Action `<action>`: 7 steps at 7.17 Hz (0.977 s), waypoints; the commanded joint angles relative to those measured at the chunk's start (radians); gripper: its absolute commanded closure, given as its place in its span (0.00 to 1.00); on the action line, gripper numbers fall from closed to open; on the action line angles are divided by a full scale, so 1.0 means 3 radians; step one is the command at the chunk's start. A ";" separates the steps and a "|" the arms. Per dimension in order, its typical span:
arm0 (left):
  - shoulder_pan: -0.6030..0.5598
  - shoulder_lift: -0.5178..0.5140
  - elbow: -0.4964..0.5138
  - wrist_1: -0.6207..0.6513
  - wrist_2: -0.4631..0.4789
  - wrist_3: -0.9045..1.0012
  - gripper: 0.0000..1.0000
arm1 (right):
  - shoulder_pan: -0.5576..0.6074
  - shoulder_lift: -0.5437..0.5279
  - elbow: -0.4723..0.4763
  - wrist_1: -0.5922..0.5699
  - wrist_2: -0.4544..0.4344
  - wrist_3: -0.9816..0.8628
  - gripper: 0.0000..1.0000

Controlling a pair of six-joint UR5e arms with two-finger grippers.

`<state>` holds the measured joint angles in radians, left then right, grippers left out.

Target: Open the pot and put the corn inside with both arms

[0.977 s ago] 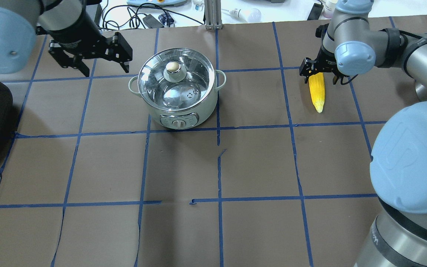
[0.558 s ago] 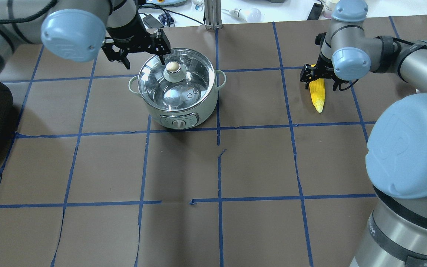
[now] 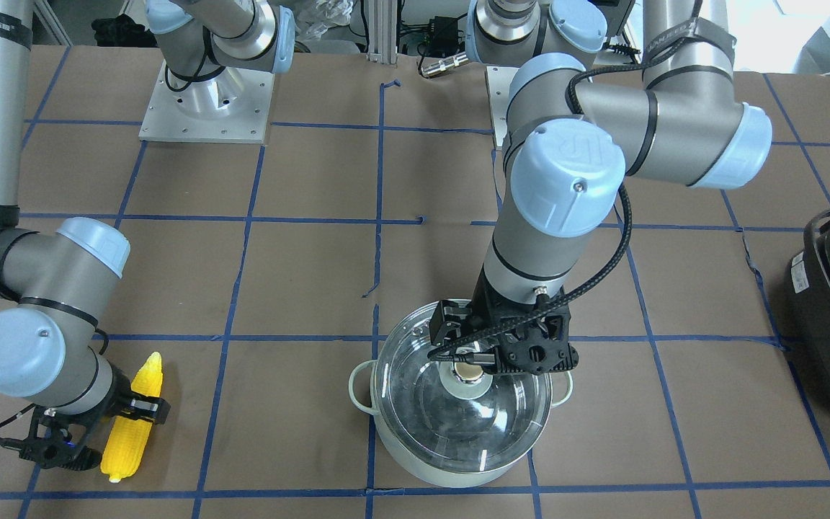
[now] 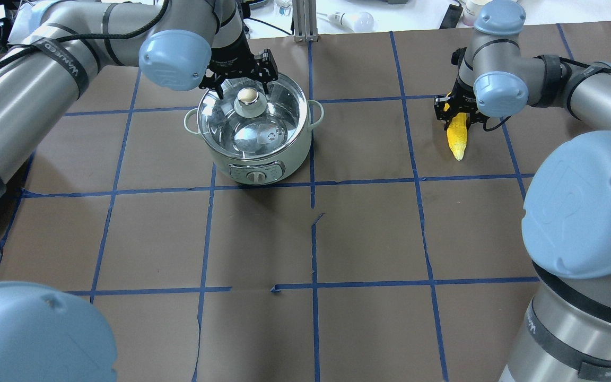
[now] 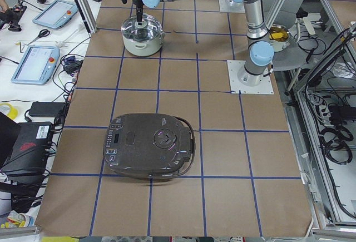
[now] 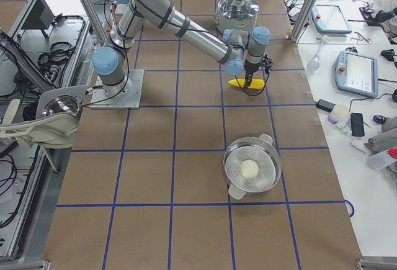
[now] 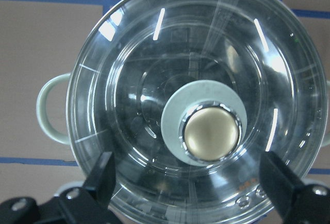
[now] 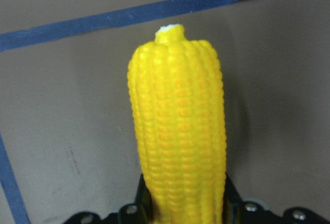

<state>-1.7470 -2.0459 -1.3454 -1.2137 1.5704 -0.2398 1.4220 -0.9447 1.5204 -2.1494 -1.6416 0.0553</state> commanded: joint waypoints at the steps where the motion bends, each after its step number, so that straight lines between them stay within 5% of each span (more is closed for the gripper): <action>1: -0.0031 -0.0083 0.0036 0.0032 0.0012 -0.0009 0.12 | 0.0000 -0.0234 -0.0037 0.0031 -0.0015 0.0061 1.00; 2: -0.0031 -0.0073 0.0036 0.0017 0.0017 -0.0008 0.44 | 0.0005 -0.0489 -0.0032 0.0270 0.0001 0.0051 1.00; 4: -0.0031 -0.0063 0.0036 0.0011 0.0017 -0.0008 0.87 | 0.0107 -0.0914 -0.0042 0.0736 0.0067 0.0188 1.00; 5: -0.0031 -0.0058 0.0046 0.0011 0.0012 -0.0003 1.00 | 0.0234 -0.0982 -0.0047 0.0869 0.0088 0.0306 1.00; 7: -0.0016 0.0080 0.0179 -0.0055 0.0017 0.0058 1.00 | 0.0571 -0.1146 -0.0149 0.1094 0.0083 0.0731 1.00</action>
<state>-1.7554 -2.0472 -1.3164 -1.2160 1.5750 -0.2322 1.5352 -1.2612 1.4938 -1.8678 -1.6171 0.2178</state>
